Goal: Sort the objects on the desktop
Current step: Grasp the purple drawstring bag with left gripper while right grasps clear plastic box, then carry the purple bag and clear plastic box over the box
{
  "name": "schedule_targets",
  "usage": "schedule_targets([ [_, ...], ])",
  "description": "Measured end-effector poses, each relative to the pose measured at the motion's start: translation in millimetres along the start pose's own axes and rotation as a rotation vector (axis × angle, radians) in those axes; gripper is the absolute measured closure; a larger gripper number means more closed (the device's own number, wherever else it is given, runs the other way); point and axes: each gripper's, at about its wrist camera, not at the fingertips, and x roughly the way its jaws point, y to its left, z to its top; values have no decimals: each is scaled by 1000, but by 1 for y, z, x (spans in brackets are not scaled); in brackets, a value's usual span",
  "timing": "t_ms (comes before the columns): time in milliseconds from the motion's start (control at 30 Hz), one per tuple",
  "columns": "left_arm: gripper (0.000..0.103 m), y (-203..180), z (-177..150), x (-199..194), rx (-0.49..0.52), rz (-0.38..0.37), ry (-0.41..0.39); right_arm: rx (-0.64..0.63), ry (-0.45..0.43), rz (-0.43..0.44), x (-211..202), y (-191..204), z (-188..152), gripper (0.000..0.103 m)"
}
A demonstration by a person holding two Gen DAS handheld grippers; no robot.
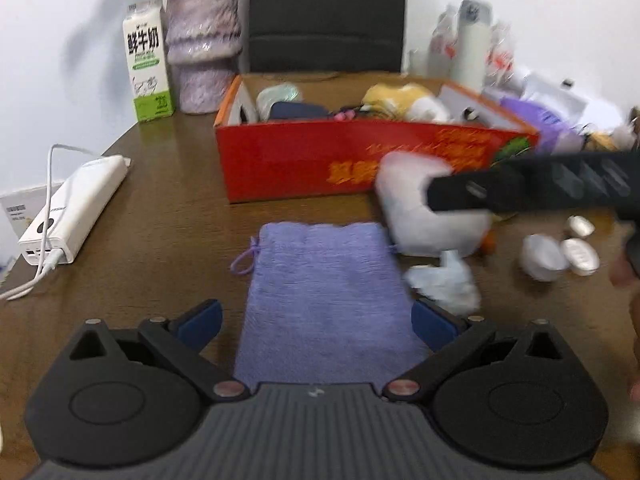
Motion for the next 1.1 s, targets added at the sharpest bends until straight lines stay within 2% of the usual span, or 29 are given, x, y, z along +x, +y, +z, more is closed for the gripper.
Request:
schedule_targets([
  [100,0,5,-1,5,-14,-19,-12,49,86,1,44,-3,16,22],
  [200,18,2,-4,0,0,-31,-38,73,95,-1,63,-8,21,34],
  [233,29,1,-4,-2,3,-21,-44,77,100,6,62,-8,21,35],
  [333,51,-3,-9,-9,-3,-15,-62,59,53,3,44,-5,19,36],
  [400,58,-7,-15,-15,-7,-3,-81,50,2,-1,22,-5,18,36],
  [467,81,-11,-22,-24,-19,-2,-87,47,-39,2,-5,-6,15,36],
  [533,95,-11,-28,-32,-47,-22,-88,28,-72,9,-33,-5,7,36],
  [667,96,-8,-46,-62,-109,-58,-110,-58,-106,-11,-82,1,-26,36],
  [800,96,-11,-64,-100,-121,-66,-163,-126,-107,-79,-116,9,-77,36],
  [867,96,-15,-72,-116,-111,-74,-181,-121,-98,-110,-125,9,-97,36],
  [967,96,-24,-78,-130,-98,-83,-186,-106,-69,-108,-133,7,-119,36],
  [1100,96,-30,-84,-143,-92,-99,-204,-73,-34,-110,-136,1,-133,36],
])
